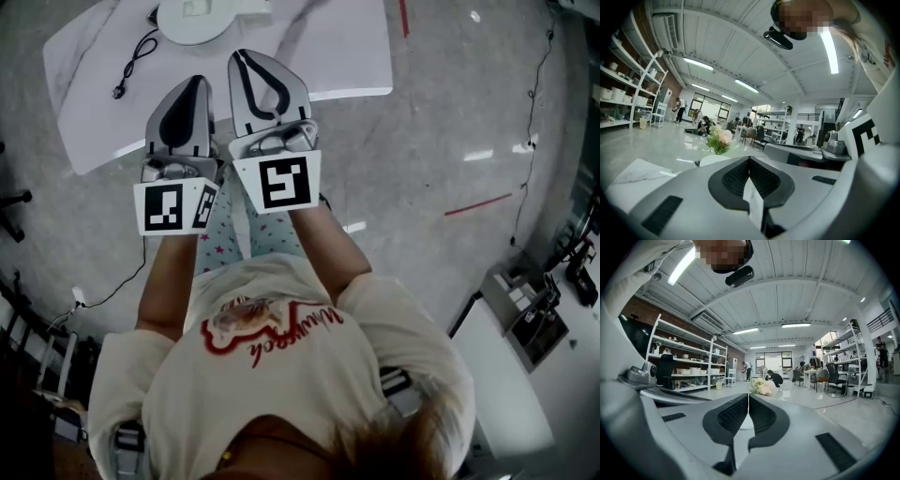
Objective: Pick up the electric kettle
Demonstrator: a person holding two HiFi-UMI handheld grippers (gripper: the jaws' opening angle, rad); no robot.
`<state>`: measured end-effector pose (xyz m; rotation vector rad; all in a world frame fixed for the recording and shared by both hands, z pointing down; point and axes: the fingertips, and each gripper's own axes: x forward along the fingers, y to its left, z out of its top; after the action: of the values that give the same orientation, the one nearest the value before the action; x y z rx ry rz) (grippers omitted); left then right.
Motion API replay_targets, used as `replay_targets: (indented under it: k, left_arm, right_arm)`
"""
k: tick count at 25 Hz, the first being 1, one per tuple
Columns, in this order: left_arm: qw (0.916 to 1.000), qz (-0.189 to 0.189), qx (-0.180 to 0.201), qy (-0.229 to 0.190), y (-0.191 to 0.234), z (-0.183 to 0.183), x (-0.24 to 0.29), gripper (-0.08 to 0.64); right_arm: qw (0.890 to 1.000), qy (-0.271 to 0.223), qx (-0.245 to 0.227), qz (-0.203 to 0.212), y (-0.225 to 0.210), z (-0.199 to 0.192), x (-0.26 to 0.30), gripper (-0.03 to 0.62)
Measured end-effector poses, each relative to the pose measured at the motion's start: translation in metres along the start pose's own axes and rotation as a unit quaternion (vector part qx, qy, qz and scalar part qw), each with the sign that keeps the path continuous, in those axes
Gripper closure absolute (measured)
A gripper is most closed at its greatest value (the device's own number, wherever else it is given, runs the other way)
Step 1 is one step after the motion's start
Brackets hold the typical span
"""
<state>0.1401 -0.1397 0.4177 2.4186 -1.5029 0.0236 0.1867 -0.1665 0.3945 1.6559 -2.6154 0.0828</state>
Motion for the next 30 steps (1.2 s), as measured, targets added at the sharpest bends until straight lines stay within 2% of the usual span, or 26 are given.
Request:
replay_targets:
  k: [3,9,14,15,17,24,30]
  left_arm:
    - [1.0000,0.000,0.001,0.009,-0.001,-0.017,0.001,0.561]
    - [0.9998,0.001,0.020,0.004,0.010,-0.045,0.020,0.561]
    - [1.0000,0.008,0.005,0.000,0.025,-0.069,0.028,0.561]
    - [1.0000,0.007,0.005,-0.001,0.026,-0.072,0.030,0.561]
    - [1.0000,0.006,0.005,0.000,0.028,-0.080,0.035,0.561]
    - [0.9998,0.011,-0.008,0.017,0.034,-0.109,0.042,0.561]
    - [0.9991,0.005,-0.017,0.039,0.032,-0.127,0.035,0.561]
  right_arm:
    - [1.000,0.001,0.018,-0.009,-0.007,-0.016,-0.003,0.577]
    - [1.000,0.013,0.013,-0.020,-0.015,-0.066,0.004,0.577]
    - [0.998,0.024,-0.021,-0.057,-0.035,-0.100,0.014,0.574]
    - [0.997,0.021,-0.021,-0.066,-0.041,-0.104,0.018,0.563]
    - [0.997,0.016,-0.021,-0.079,-0.054,-0.112,0.025,0.413]
    - [0.995,0.024,-0.049,-0.088,-0.078,-0.141,0.059,0.356]
    - [0.993,0.047,-0.060,-0.086,-0.085,-0.171,0.076,0.350]
